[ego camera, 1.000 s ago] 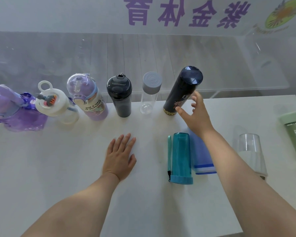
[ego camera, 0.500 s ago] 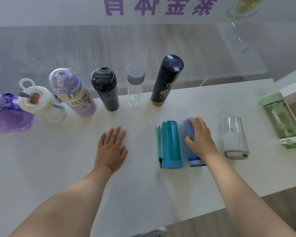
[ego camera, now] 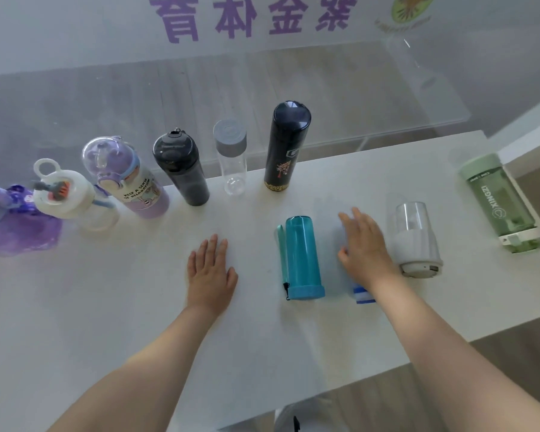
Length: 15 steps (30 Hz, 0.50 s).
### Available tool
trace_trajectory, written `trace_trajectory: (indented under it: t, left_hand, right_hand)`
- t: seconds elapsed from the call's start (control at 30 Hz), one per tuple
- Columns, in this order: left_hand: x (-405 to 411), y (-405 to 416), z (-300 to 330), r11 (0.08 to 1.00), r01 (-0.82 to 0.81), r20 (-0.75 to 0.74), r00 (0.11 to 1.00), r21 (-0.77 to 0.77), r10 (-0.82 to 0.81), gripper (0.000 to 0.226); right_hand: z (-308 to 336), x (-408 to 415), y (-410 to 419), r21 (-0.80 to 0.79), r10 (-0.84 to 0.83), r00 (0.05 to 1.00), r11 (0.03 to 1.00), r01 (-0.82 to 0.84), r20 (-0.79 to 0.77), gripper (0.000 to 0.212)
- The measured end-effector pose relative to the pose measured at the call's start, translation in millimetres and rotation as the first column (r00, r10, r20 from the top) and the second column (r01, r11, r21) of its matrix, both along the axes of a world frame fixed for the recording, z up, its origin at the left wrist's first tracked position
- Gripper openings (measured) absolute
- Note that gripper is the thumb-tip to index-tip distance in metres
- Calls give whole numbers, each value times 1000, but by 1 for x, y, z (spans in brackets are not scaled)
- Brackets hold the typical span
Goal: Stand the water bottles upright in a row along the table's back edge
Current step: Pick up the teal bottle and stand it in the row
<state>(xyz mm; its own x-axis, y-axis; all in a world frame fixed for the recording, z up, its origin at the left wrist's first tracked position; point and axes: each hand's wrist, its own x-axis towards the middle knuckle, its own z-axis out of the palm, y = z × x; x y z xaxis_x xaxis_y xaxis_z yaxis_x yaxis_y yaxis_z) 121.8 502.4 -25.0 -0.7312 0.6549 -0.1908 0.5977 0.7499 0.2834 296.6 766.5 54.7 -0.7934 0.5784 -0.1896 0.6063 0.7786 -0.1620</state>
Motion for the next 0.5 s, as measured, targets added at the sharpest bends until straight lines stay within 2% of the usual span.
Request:
trace_trajectory:
  t: [0.1,0.17,0.23,0.33,0.43,0.5]
  left_hand:
    - [29,11,0,1000,13,-2,1000,20,-13,64]
    - [47,18,-1,998,-25,-24,999,55,26,60]
    - [63,27,0,994,-80,-31,996,71,82,59]
    - [85,45,1,991,-129,-30,991,37,130,58]
    - [96,58,1,975,-224,-29,974,13,224,60]
    - [97,61,-1,970,-244,-48,969,-7,244,61]
  right_hand:
    - [-8,-12,-11,-29,367,928,930,-366,64,81]
    - [-13,-17,-14,-23,569,821,822,-569,51,90]
    - [-14,-20,-12,42,703,709,708,-705,48,92]
    - [-15,-21,-7,111,810,585,577,-809,51,78]
    - [-17,-22,-2,140,824,563,552,-822,62,59]
    - [-16,-25,3,132,812,580,569,-811,63,58]
